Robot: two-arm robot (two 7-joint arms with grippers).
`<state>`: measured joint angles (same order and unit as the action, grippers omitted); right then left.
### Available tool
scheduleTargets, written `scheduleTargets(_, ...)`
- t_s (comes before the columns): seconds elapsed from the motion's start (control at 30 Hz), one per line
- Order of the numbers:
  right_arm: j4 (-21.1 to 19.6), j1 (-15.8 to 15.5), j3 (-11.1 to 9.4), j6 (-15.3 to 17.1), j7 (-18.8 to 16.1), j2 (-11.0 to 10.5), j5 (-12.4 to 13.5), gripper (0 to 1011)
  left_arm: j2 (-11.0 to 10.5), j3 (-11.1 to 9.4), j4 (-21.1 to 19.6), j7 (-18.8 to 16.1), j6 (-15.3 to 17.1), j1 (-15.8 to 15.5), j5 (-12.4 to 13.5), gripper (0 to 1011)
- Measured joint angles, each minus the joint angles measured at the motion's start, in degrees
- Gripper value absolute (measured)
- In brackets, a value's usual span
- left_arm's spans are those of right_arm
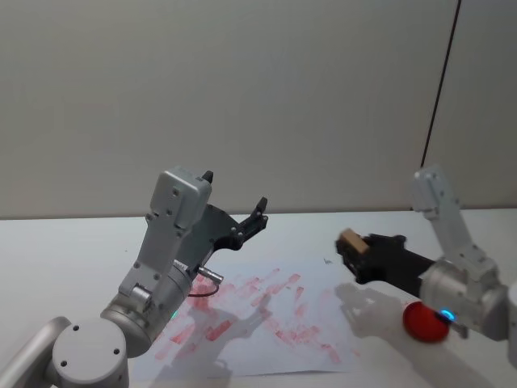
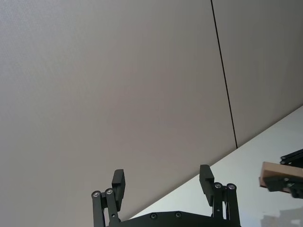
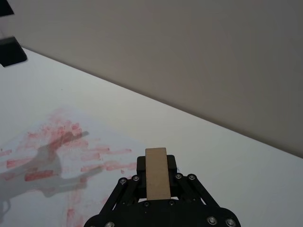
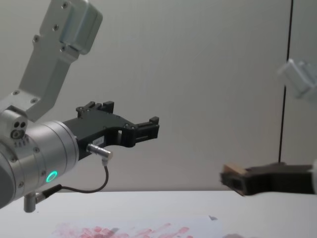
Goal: Use the one hand to pick up the stamp and affix it onto the A4 paper.
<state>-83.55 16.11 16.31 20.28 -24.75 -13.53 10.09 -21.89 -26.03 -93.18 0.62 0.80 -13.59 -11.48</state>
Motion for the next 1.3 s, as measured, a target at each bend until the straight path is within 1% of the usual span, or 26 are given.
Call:
scheduleTargets(0.2, -1.8, -2.2, -1.3, 1.7, 1.0, -2.4, 0.4, 220, 0.0, 0.0, 0.0, 0.0, 0.0, 0.0, 0.0, 1001)
scheduleTargets(0.47, -3.0, -3.9, -2.3, 3.0, 1.6, -4.4, 0.4, 220, 0.0, 0.0, 0.0, 0.0, 0.0, 0.0, 0.0, 1002)
scheduleTargets(0.7, -3.6, -5.1, -3.0, 4.4, 2.1, -5.9, 0.0, 220, 0.0, 0.0, 0.0, 0.0, 0.0, 0.0, 0.0, 1001)
scheduleTargets(1.07, -3.9, -6.6, -3.5, 6.4, 2.3, -7.4, -0.7, 220, 0.0, 0.0, 0.0, 0.0, 0.0, 0.0, 0.0, 1001)
scheduleTargets(1.3, -3.9, -7.2, -3.6, 7.4, 2.3, -7.9, -1.1, 220, 0.0, 0.0, 0.0, 0.0, 0.0, 0.0, 0.0, 1001)
